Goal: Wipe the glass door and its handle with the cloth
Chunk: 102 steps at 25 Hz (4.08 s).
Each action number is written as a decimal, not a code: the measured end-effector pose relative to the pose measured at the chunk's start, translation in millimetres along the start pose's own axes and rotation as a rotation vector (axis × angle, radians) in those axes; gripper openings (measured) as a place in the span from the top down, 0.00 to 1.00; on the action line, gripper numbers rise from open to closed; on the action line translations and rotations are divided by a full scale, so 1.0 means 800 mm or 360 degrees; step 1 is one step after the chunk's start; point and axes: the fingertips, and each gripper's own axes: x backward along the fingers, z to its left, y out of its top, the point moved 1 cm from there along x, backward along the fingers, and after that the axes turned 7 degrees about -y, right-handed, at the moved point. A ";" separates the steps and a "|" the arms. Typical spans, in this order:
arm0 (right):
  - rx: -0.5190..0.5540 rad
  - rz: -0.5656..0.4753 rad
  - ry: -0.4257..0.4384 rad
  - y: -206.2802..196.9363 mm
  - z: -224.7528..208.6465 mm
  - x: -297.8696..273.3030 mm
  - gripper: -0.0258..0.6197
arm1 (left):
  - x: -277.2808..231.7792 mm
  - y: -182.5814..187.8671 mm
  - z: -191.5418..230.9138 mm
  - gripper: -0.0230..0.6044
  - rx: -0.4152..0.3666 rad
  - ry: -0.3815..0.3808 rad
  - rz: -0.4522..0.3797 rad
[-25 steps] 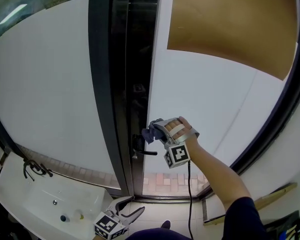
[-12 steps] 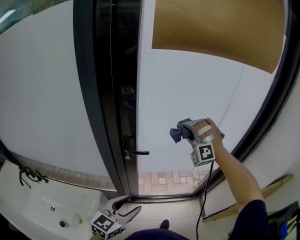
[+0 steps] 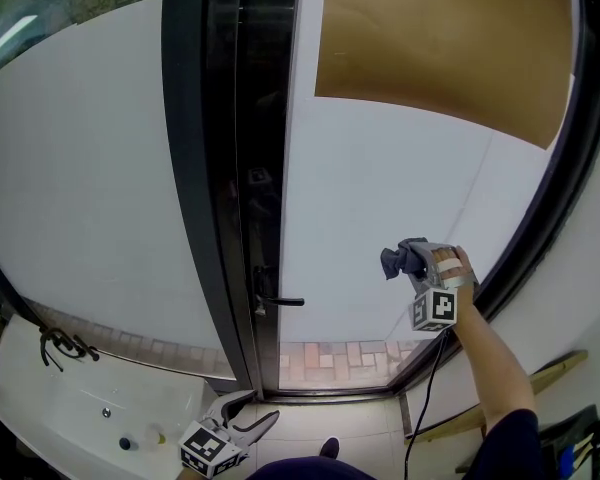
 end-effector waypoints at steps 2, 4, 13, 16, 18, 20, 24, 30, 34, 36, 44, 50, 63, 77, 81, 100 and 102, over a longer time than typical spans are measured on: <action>-0.0133 -0.0132 -0.0004 0.049 -0.006 0.003 0.73 | 0.001 -0.002 -0.002 0.61 0.0002 0.0001 0.0003; -0.0208 -0.0275 0.0030 0.111 -0.006 -0.001 0.73 | 0.001 -0.001 -0.004 0.61 -0.0010 0.0004 -0.0004; -0.0288 -0.0586 0.0227 0.312 0.036 -0.058 0.73 | 0.007 0.007 -0.016 0.60 -0.0002 0.0065 -0.0043; -0.0188 -0.0562 0.0262 0.319 0.055 -0.074 0.73 | 0.015 0.005 -0.012 0.61 0.0002 0.0105 -0.0041; -0.0097 -0.0562 0.0247 0.311 0.063 -0.077 0.73 | 0.019 0.002 -0.010 0.61 0.0014 0.0122 -0.0032; -0.0039 -0.0562 0.0251 0.299 0.067 -0.072 0.73 | 0.021 -0.001 -0.007 0.61 0.0015 0.0136 -0.0029; 0.0003 -0.0523 0.0270 0.251 0.074 -0.058 0.73 | 0.015 -0.002 -0.005 0.61 0.0014 0.0122 -0.0032; 0.0064 -0.0361 0.0244 0.139 0.088 -0.046 0.73 | -0.001 0.003 -0.004 0.61 0.0007 0.0056 -0.0020; 0.0030 -0.0207 0.0261 0.062 0.090 -0.029 0.73 | -0.012 0.005 -0.006 0.61 -0.0008 0.0007 -0.0013; 0.0019 -0.0125 0.0267 0.023 0.090 -0.023 0.73 | -0.018 0.007 -0.006 0.61 -0.0020 -0.0008 -0.0013; -0.0161 0.0131 0.0241 -0.052 0.084 -0.007 0.73 | -0.024 0.007 -0.004 0.61 -0.0020 -0.0032 -0.0012; -0.0315 -0.0230 0.0190 0.078 0.054 -0.004 0.73 | -0.016 0.004 0.000 0.61 -0.0016 -0.0009 -0.0011; -0.0298 -0.0792 0.0300 0.379 0.065 -0.066 0.72 | 0.007 0.000 0.003 0.61 0.0039 0.0119 -0.0040; -0.0014 -0.0607 0.0470 0.238 0.171 -0.063 0.73 | -0.005 -0.003 0.009 0.61 0.0040 0.0099 -0.0010; 0.0019 -0.0511 0.0507 0.175 0.176 -0.044 0.73 | -0.023 -0.002 0.002 0.61 0.0040 0.0038 0.0008; -0.0158 0.0126 0.0453 -0.091 0.175 -0.001 0.73 | -0.030 0.003 0.006 0.61 0.0013 0.0013 0.0019; -0.0264 0.0123 0.0396 -0.078 0.159 0.003 0.73 | -0.026 0.002 0.008 0.61 0.0006 0.0024 0.0010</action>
